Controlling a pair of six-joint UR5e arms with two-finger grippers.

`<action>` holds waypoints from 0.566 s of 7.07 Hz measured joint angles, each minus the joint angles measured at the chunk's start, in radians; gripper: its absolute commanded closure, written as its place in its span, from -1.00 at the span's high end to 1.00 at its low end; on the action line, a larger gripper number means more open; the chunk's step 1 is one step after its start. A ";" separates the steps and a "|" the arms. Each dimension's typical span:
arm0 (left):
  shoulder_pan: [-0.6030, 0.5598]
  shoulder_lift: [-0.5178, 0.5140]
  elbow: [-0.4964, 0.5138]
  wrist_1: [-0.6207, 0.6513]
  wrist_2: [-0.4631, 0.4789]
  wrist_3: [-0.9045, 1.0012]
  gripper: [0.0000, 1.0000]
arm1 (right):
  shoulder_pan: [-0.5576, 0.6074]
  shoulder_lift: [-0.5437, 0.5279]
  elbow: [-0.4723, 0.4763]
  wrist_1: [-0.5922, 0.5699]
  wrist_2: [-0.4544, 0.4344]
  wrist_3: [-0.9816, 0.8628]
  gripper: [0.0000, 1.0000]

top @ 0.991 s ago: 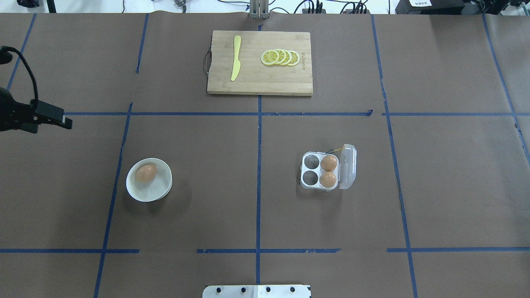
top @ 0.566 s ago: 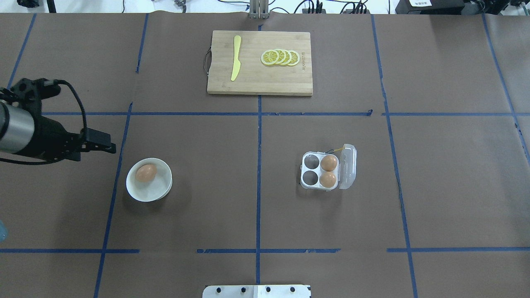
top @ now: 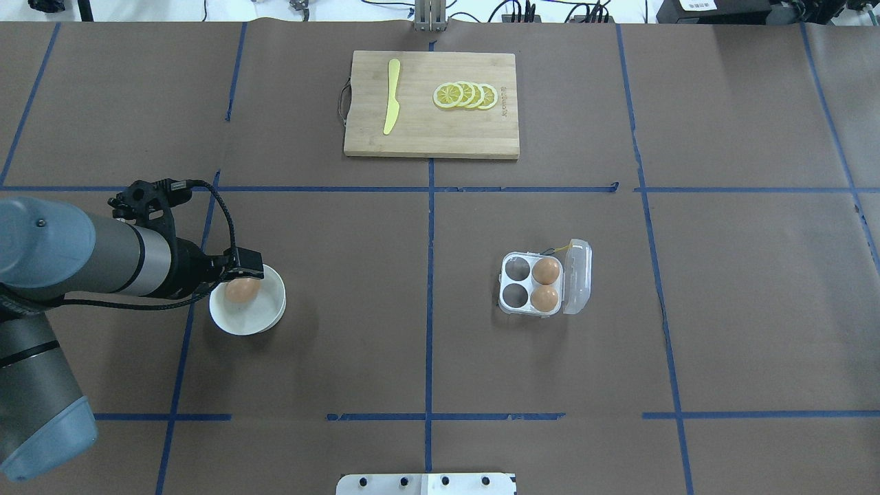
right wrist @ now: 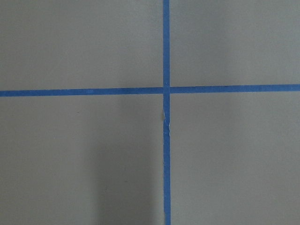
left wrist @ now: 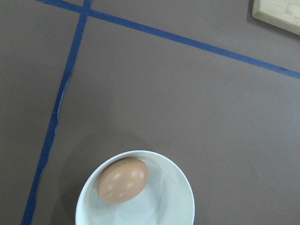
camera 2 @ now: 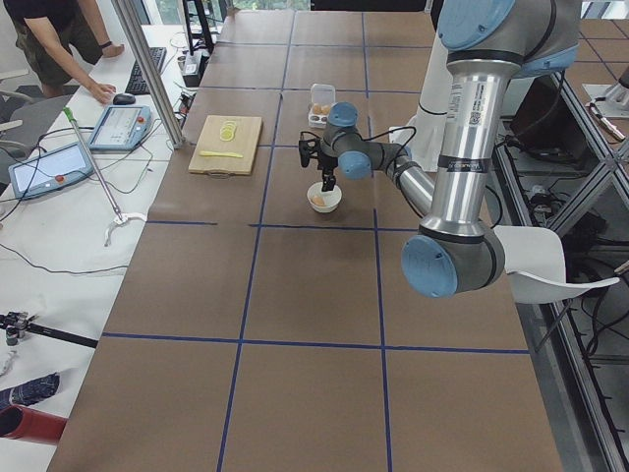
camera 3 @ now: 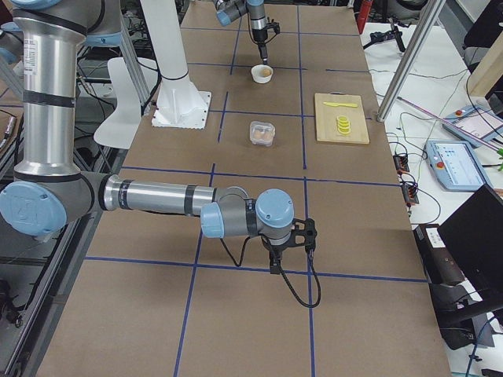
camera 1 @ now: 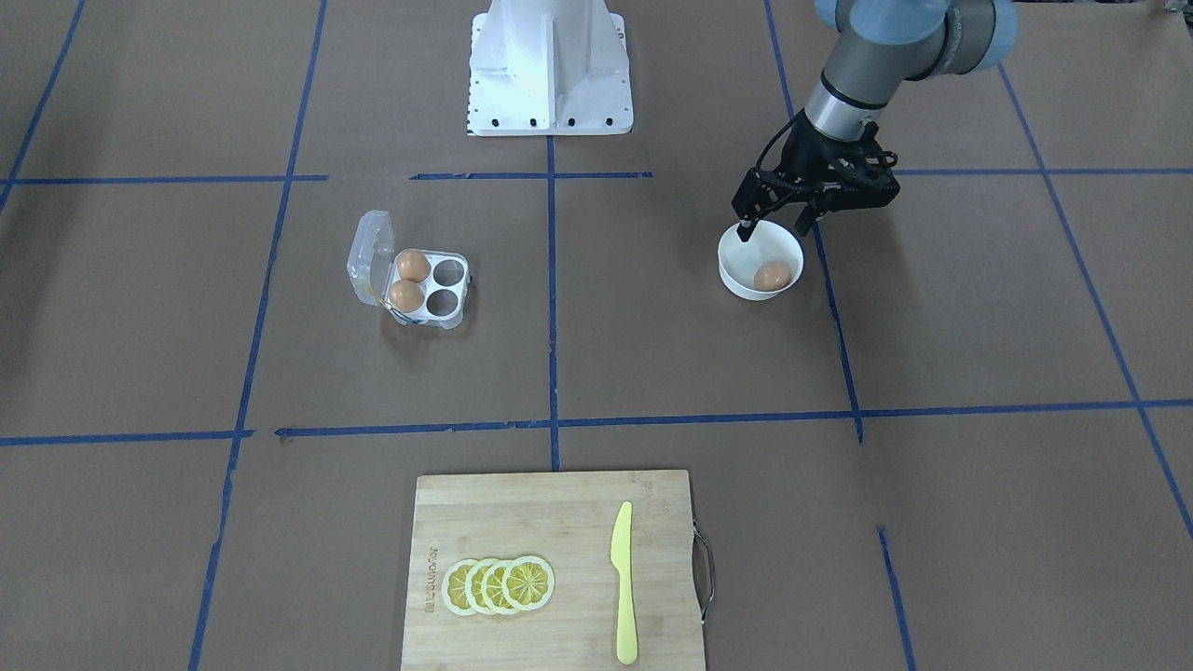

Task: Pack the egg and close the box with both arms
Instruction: 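Move the left gripper down into the white bowl over the brown egg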

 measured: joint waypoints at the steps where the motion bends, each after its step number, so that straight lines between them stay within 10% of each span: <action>1: 0.010 -0.002 0.016 0.002 0.010 -0.001 0.76 | 0.000 0.000 -0.001 0.000 0.001 0.000 1.00; 4: 0.036 -0.012 0.065 0.004 0.018 -0.001 0.72 | -0.001 0.000 -0.002 0.000 0.003 0.002 1.00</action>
